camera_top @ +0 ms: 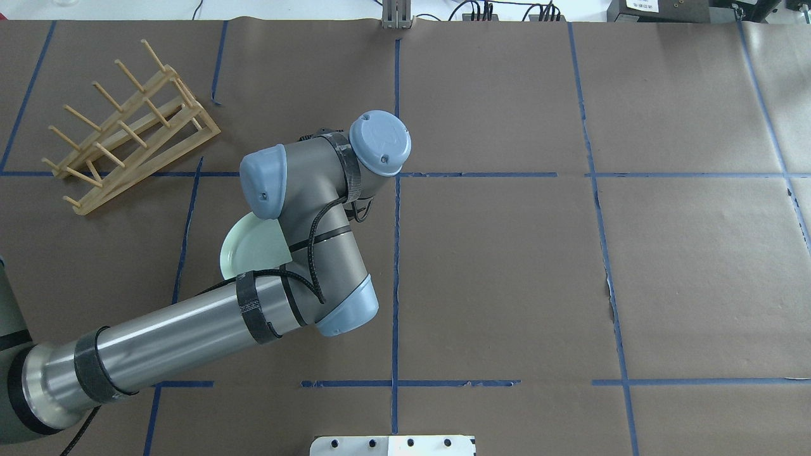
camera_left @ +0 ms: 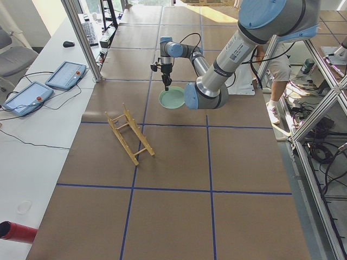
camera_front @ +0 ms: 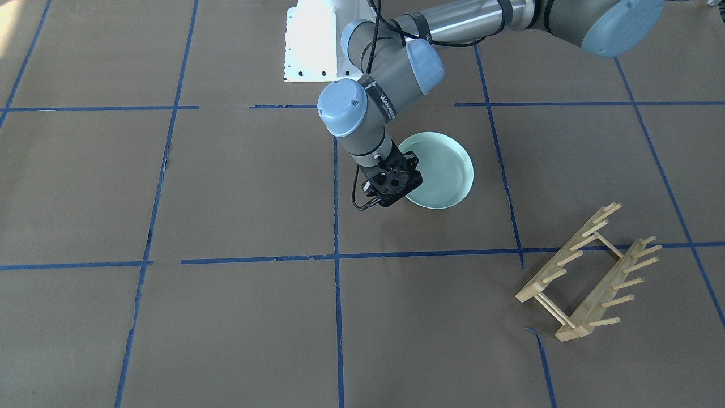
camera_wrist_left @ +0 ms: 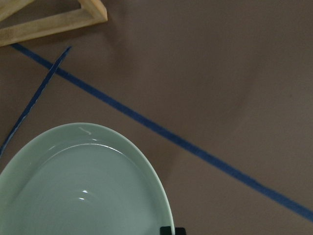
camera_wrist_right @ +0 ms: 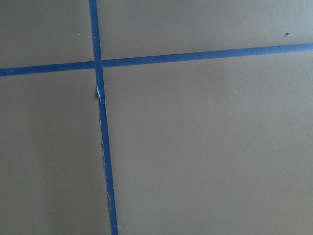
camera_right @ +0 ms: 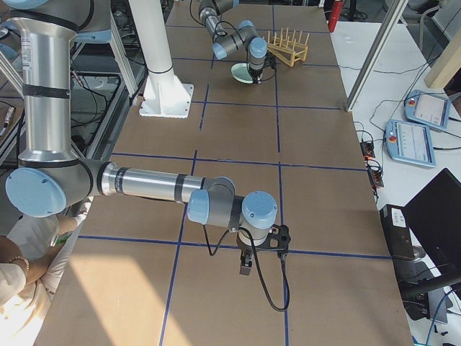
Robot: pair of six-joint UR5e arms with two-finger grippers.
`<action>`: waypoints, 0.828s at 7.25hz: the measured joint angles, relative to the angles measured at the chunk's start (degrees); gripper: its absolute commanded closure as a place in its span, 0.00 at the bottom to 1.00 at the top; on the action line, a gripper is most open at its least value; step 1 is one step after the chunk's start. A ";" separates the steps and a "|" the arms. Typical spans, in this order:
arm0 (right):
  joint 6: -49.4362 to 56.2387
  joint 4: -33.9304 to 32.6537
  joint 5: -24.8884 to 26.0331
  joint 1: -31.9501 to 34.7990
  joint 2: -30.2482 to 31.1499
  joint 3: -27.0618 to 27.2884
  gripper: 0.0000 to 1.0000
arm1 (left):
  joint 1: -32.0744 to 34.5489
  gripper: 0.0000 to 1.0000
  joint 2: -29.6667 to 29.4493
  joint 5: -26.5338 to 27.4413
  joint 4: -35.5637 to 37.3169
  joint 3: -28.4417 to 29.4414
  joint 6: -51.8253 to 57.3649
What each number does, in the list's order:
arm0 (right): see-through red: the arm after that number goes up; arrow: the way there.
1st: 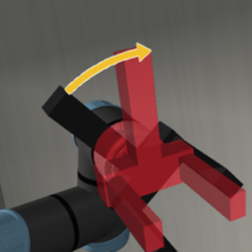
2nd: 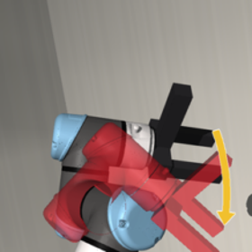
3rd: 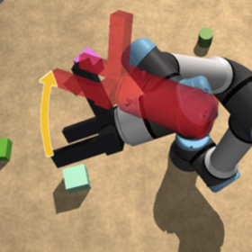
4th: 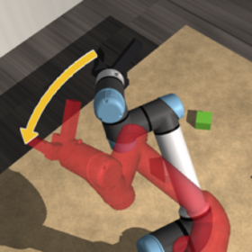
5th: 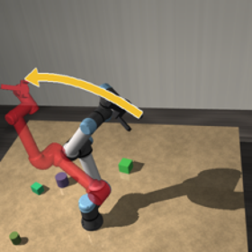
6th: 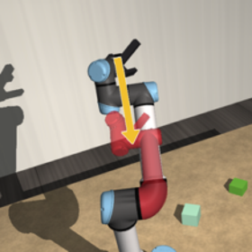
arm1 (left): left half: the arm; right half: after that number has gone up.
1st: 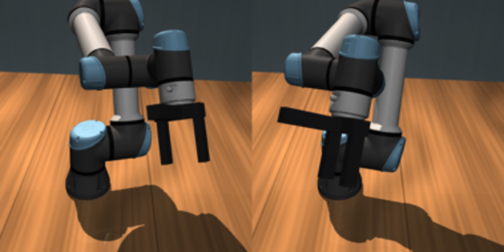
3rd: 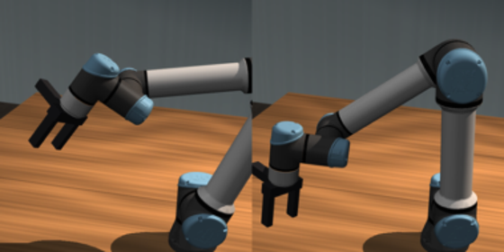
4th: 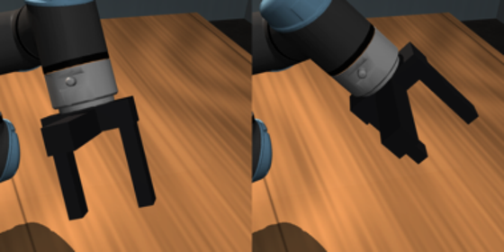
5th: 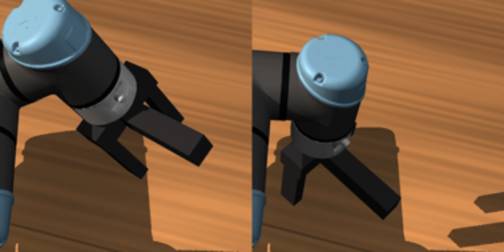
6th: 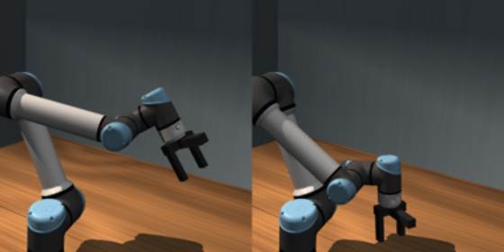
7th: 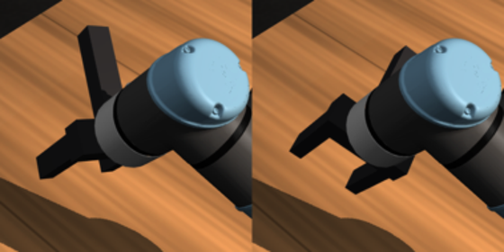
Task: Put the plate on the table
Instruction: 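Lift the plate out of the wooden rack with the left gripper, then lower the plate flat onto the table nearer the robot, release it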
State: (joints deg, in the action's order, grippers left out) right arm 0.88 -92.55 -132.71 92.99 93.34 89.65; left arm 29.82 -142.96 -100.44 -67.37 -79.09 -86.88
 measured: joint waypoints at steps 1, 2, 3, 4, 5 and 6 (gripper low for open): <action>0.00 0.00 0.00 0.00 0.00 0.00 0.00 | -0.83 0.00 0.32 0.08 -0.04 0.11 -0.03; 0.00 0.00 0.00 0.00 0.00 0.00 0.00 | -1.18 0.00 0.81 0.08 -0.32 -0.47 0.14; 0.00 0.00 0.00 0.00 0.00 0.00 0.00 | -1.11 0.00 2.08 0.08 -1.71 -2.86 0.49; 0.00 0.00 0.00 0.00 0.00 0.00 0.00 | 0.12 0.00 4.46 -0.07 -4.61 -7.78 2.22; 0.00 0.00 0.00 0.00 0.00 0.00 0.00 | 3.52 0.00 7.22 -0.66 -6.91 -13.95 7.35; 0.00 0.00 0.00 0.00 0.00 0.00 0.00 | 8.84 0.00 10.21 -2.92 -7.94 -19.50 15.05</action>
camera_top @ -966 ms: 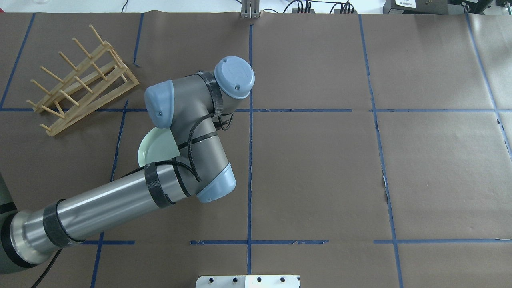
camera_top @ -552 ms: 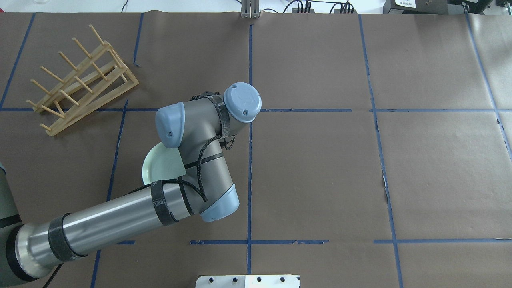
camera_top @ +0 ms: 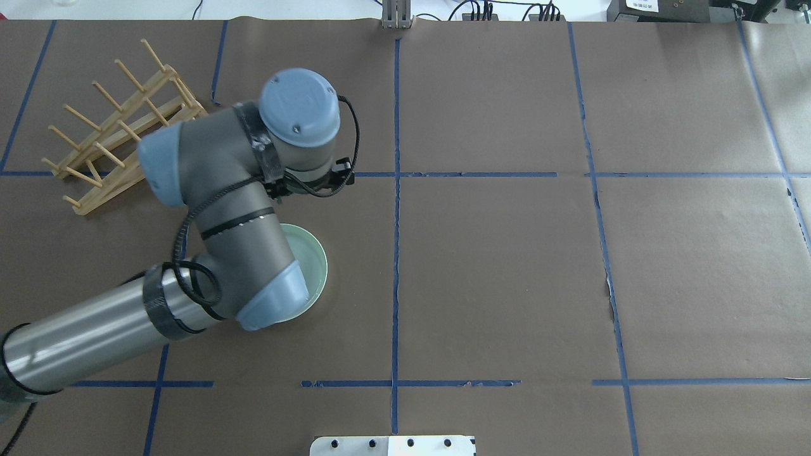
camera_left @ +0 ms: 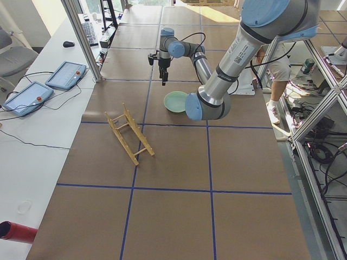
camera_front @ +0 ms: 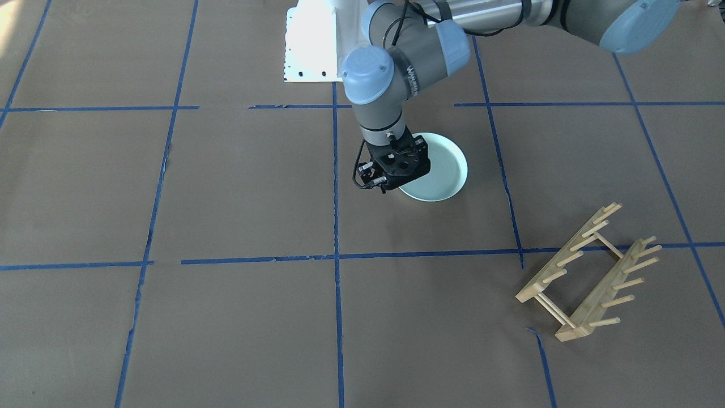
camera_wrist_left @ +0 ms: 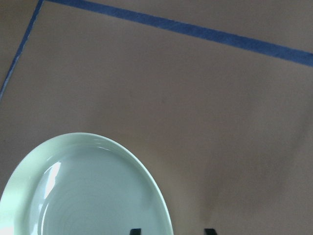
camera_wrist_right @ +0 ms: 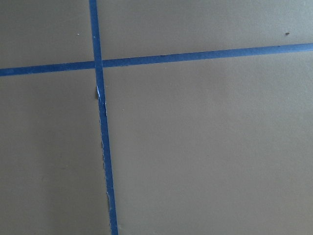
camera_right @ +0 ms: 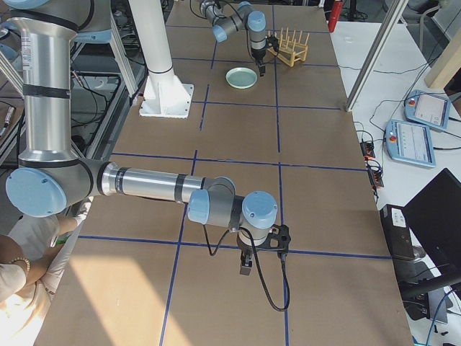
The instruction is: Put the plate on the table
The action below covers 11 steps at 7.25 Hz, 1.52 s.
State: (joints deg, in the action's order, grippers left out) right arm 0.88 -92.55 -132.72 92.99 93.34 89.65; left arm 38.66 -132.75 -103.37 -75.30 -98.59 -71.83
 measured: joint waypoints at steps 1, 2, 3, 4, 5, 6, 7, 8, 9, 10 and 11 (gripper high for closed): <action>0.00 0.00 0.00 0.00 0.00 0.00 0.00 | 7.09 0.00 3.69 -4.43 -0.43 -3.96 10.44; 0.00 0.00 0.00 0.00 0.00 0.00 0.00 | 14.60 0.00 7.80 -8.89 -0.64 -6.23 22.77; 0.00 0.00 0.00 0.00 0.00 0.00 0.00 | 22.60 0.00 12.75 -13.33 -0.74 -7.19 36.79; 0.00 0.00 0.00 0.00 0.00 0.00 0.00 | 29.80 0.00 17.77 -16.75 -0.95 -7.45 49.42; 0.00 0.00 0.00 0.00 0.00 0.00 0.00 | 36.25 0.00 23.42 -19.00 -1.99 -7.37 60.81; 0.00 0.00 0.00 0.00 0.00 -0.02 0.00 | 41.85 0.00 30.10 -21.08 -5.46 -6.73 70.47; 0.00 0.00 0.00 0.00 0.00 -0.05 0.00 | 46.37 0.00 37.29 -23.60 -11.39 -5.23 76.84; 0.00 0.00 0.00 0.00 0.00 -0.07 0.00 | 49.76 0.00 44.46 -26.51 -18.62 -2.92 79.76; 0.00 0.00 0.00 0.00 0.00 -0.07 0.00 | 51.49 0.00 48.87 -28.13 -24.25 0.12 80.74; 0.00 0.00 0.00 0.00 -0.01 -0.04 0.00 | 52.23 0.00 50.36 -28.83 -27.90 3.79 81.26; 0.00 0.00 0.00 0.00 0.00 -0.01 0.00 | 53.02 0.00 50.58 -29.13 -29.40 5.93 81.40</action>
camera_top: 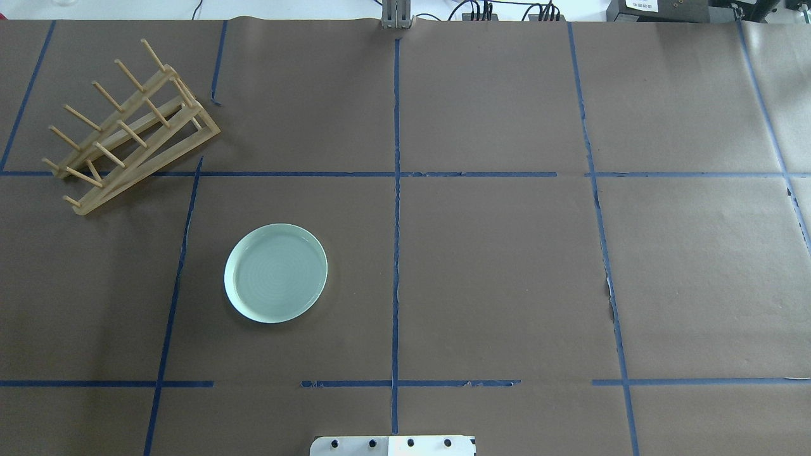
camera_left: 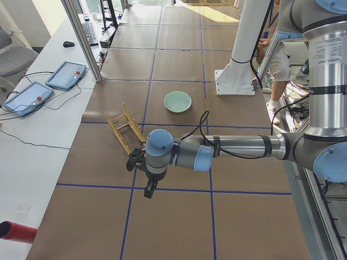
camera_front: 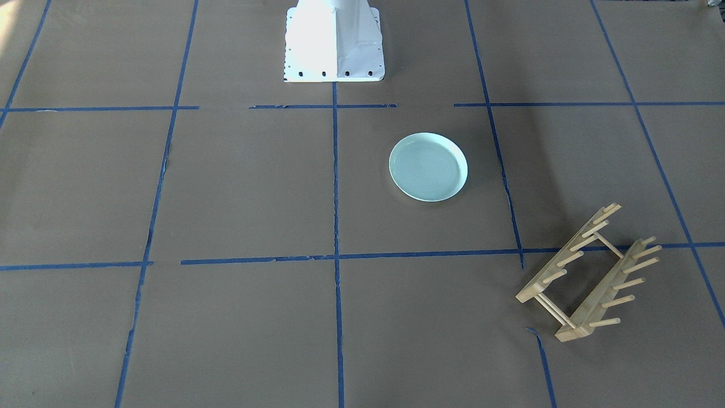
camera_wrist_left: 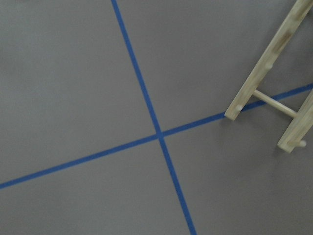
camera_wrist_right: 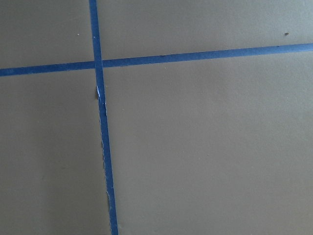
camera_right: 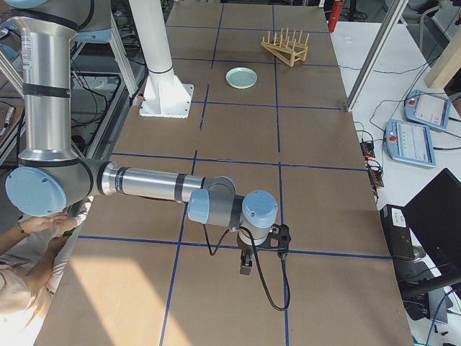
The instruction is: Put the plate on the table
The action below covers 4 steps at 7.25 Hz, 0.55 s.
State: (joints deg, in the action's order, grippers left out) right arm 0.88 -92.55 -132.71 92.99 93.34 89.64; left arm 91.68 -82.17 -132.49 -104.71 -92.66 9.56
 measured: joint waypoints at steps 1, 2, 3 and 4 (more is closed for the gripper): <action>0.00 0.00 0.00 0.00 0.00 0.00 0.00 | 1.71 0.00 -0.09 -1.00 0.59 0.49 -0.16; 0.00 0.00 0.00 0.00 0.00 0.01 0.00 | 3.45 0.00 -0.57 -2.80 3.56 0.31 -0.31; 0.00 0.00 0.00 0.00 0.00 0.01 0.00 | 4.33 0.00 -1.98 -4.05 9.35 -0.30 -0.38; 0.00 0.00 0.00 0.00 0.00 0.01 0.00 | 4.66 0.00 -3.52 -4.49 15.10 -1.13 -0.39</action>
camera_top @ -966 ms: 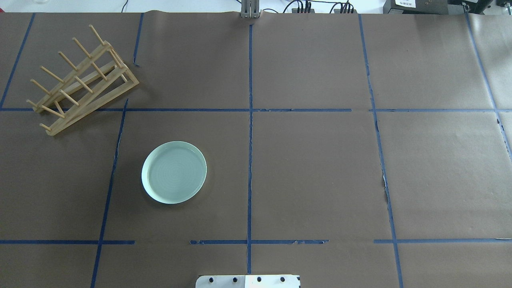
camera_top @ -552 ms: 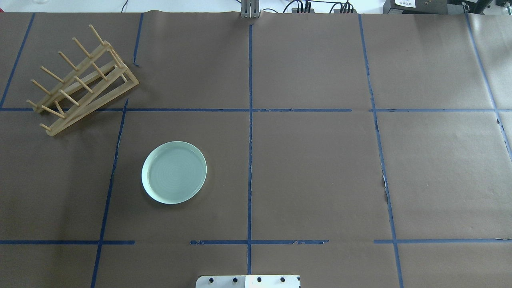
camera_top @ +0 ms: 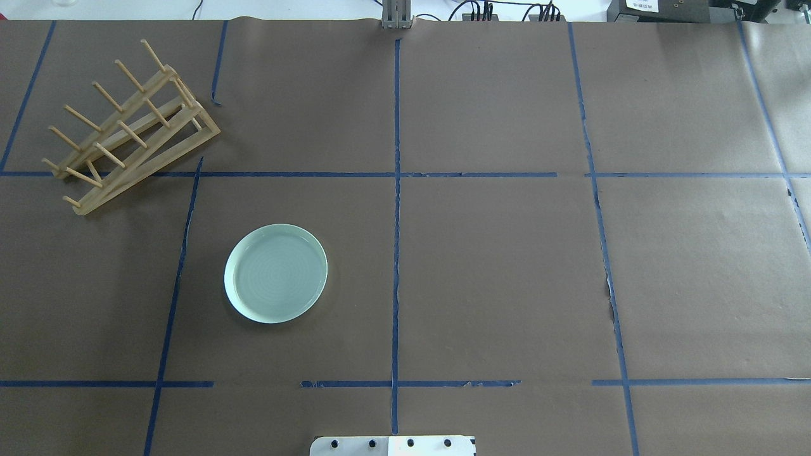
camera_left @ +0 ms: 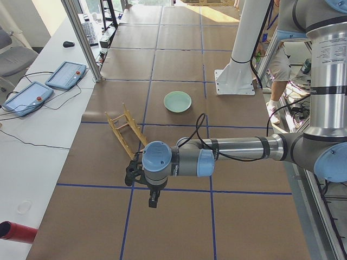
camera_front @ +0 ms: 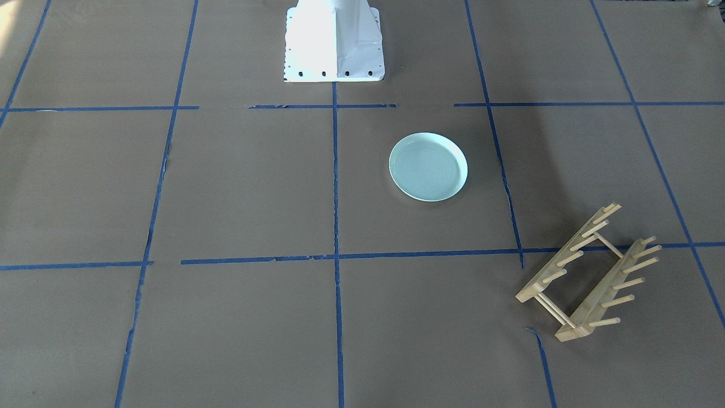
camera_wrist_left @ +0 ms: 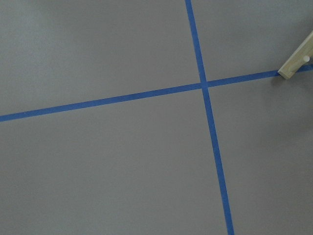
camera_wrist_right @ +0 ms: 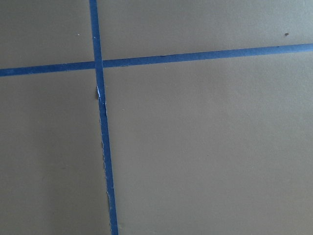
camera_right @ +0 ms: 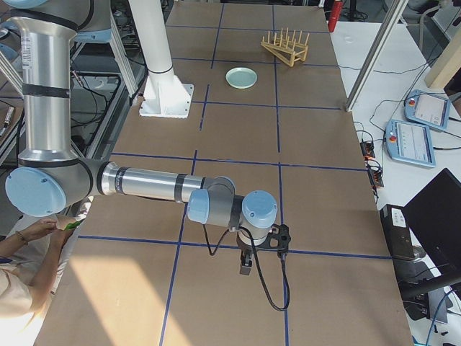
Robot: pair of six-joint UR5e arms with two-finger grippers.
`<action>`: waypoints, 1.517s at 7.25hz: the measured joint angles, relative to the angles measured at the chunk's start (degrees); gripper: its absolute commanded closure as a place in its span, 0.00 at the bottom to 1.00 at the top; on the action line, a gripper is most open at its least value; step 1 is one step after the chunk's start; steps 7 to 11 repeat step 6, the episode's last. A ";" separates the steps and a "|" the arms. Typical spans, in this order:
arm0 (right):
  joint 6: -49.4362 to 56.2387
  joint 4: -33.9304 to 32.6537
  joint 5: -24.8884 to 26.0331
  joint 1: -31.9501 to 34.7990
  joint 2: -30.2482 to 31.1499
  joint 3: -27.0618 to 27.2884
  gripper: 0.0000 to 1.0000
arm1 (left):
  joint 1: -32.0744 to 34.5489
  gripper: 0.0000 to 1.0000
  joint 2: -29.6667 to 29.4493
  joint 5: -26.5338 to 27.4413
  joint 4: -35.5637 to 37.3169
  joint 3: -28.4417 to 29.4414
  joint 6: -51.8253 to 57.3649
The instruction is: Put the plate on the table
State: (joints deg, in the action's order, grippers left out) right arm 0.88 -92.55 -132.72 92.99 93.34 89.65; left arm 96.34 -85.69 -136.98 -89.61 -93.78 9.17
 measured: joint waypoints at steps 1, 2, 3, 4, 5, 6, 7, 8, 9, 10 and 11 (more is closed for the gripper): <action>0.00 0.00 0.00 0.00 0.00 0.00 0.00 | 0.08 0.00 -1.15 -0.15 3.41 -0.66 0.03; 0.00 0.00 0.00 0.00 0.00 0.00 0.00 | 0.08 0.00 -2.19 -0.12 4.70 -0.96 0.05; 0.00 0.00 0.00 0.00 0.00 0.00 0.00 | 0.08 0.00 -3.10 -0.03 5.15 -1.26 0.07; 0.00 0.00 0.00 0.00 0.00 0.00 0.00 | 0.08 0.00 -3.53 -0.04 5.27 -1.55 0.11; 0.00 0.00 0.00 0.00 0.00 0.00 0.00 | 0.11 0.00 -3.70 -0.09 5.33 -1.68 0.11; 0.00 0.00 0.00 0.00 0.00 0.00 0.00 | 0.12 0.00 -3.75 -0.13 5.35 -1.72 0.06; 0.00 0.00 0.00 0.00 0.00 0.00 0.00 | 0.12 0.00 -3.75 -0.13 5.35 -1.72 0.06; 0.00 0.00 0.00 0.00 0.00 0.00 0.00 | 0.12 0.00 -3.75 -0.13 5.35 -1.72 0.06; 0.00 0.00 0.00 0.00 0.00 0.00 0.00 | 0.12 0.00 -3.75 -0.13 5.35 -1.72 0.06; 0.00 0.00 0.00 0.00 0.00 0.00 0.00 | 0.12 0.00 -3.75 -0.13 5.35 -1.72 0.06; 0.00 0.00 0.00 0.00 0.00 0.00 0.00 | 0.12 0.00 -3.75 -0.13 5.35 -1.72 0.06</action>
